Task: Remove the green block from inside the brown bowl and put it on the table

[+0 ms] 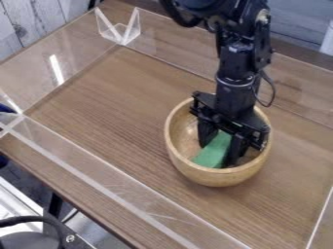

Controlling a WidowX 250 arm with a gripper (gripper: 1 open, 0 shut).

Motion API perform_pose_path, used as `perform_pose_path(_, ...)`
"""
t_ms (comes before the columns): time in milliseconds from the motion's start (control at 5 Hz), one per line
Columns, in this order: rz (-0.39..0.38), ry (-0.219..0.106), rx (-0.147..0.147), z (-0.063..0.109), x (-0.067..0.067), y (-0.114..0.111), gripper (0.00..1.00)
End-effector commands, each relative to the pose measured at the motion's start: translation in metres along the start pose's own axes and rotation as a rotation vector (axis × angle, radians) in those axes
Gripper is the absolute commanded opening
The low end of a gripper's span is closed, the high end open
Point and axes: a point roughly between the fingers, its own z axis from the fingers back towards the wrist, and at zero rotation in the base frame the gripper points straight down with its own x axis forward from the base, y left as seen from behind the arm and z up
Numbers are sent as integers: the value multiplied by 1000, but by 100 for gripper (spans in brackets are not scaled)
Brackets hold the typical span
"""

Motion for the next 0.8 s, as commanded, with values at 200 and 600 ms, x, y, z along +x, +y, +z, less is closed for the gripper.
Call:
perform_pose_path(200, -44, -3, -8, -7, 2, -10, 0)
perform_pose_path(600, -56, 10, -13, -13, 1, -13, 0)
